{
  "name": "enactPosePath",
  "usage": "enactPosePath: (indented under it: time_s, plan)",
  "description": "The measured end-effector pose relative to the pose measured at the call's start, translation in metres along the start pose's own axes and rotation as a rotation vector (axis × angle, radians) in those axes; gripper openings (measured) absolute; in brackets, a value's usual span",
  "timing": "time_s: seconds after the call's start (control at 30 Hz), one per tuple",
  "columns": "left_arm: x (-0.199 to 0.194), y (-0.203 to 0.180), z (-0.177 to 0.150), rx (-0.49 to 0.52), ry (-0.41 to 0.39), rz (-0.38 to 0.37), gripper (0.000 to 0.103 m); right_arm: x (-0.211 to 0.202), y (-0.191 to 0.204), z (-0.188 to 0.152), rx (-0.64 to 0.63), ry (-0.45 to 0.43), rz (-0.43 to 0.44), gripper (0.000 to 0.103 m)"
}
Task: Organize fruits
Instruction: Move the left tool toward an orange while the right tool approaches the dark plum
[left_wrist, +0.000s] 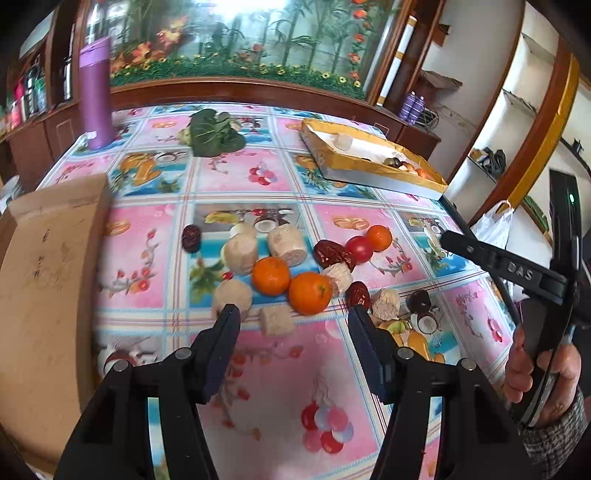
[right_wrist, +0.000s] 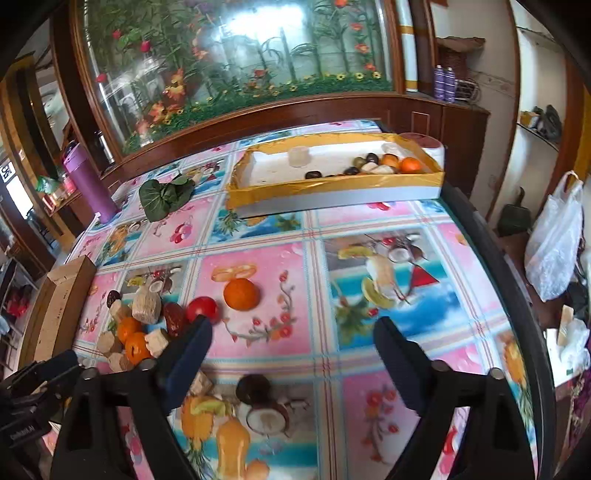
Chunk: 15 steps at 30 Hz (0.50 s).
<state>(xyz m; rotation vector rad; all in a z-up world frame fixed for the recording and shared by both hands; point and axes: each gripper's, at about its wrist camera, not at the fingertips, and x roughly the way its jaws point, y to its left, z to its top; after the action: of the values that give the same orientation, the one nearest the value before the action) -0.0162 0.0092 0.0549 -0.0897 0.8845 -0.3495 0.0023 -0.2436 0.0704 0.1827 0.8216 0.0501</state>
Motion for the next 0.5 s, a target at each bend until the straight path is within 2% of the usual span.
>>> enactPosePath:
  time_s: [0.07, 0.1, 0.13, 0.17, 0.23, 0.3, 0.5]
  plan:
    - [0.01, -0.006, 0.002, 0.032, 0.011, -0.01, 0.056, 0.014, 0.005, 0.005, -0.019, 0.015, 0.015, 0.081]
    - [0.015, -0.009, 0.003, 0.049, 0.023, -0.02, 0.054, 0.022, 0.007, 0.007, -0.023, 0.028, 0.025, 0.074]
    - [0.022, -0.011, 0.004, 0.069, 0.043, -0.022, 0.046, 0.031, 0.009, 0.009, -0.022, 0.051, 0.029, 0.068]
    - [0.028, -0.013, 0.004, 0.084, 0.065, -0.02, 0.041, 0.036, 0.009, 0.008, -0.016, 0.069, 0.028, 0.068]
    - [0.034, -0.015, 0.005, 0.111, 0.062, -0.003, 0.04, 0.04, 0.007, 0.002, 0.0, 0.092, 0.049, 0.068]
    - [0.037, -0.016, 0.007, 0.12, 0.071, -0.04, 0.039, 0.039, 0.008, -0.008, -0.016, 0.11, 0.065, 0.068]
    - [0.05, -0.026, 0.01, 0.171, 0.07, -0.029, 0.038, 0.028, 0.011, -0.04, -0.104, 0.128, 0.021, 0.068]
